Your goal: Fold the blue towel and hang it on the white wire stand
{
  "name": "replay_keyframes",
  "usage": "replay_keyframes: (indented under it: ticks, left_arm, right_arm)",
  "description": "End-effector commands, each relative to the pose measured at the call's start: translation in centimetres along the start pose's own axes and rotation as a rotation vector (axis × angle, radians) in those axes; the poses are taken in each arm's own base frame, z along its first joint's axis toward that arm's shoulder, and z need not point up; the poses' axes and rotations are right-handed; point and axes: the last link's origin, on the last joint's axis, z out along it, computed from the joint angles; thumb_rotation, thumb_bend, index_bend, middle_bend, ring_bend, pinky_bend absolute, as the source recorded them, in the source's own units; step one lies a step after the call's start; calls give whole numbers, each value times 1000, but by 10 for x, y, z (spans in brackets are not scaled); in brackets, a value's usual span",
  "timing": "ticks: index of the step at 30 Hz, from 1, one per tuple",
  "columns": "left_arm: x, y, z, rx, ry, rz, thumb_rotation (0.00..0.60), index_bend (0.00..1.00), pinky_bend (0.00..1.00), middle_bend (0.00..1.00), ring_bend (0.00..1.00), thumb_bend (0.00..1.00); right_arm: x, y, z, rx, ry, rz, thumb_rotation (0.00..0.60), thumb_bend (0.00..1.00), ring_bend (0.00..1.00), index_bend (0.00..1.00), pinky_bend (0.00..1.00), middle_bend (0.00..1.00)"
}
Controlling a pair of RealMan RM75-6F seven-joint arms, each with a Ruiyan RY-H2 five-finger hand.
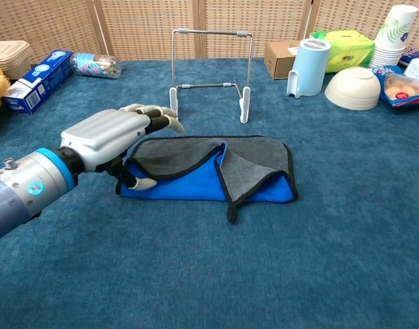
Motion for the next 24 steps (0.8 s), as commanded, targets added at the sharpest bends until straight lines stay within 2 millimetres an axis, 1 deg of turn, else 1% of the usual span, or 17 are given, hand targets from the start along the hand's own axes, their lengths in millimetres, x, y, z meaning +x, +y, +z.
replay_keyframes:
  ticks: [1, 10, 17, 24]
  left_arm:
    - [0, 2, 7, 2, 26, 2, 600, 176, 0, 90, 0, 355]
    - [3, 3, 26, 32, 69, -13, 600, 173, 0, 95, 0, 356]
    - [1, -4, 42, 84, 87, -13, 600, 158, 0, 91, 0, 361]
    - [2, -13, 47, 138, 115, -15, 600, 146, 0, 87, 0, 377]
  right_arm:
    - [1, 0, 0, -2, 2, -1, 600, 326, 0, 56, 0, 40]
    - [3, 2, -4, -14, 8, -2, 600, 325, 0, 56, 0, 39]
    - [5, 2, -5, -12, 16, 3, 600, 325, 0, 57, 0, 40]
    - [6, 2, -8, -11, 17, 4, 600, 325, 0, 56, 0, 39]
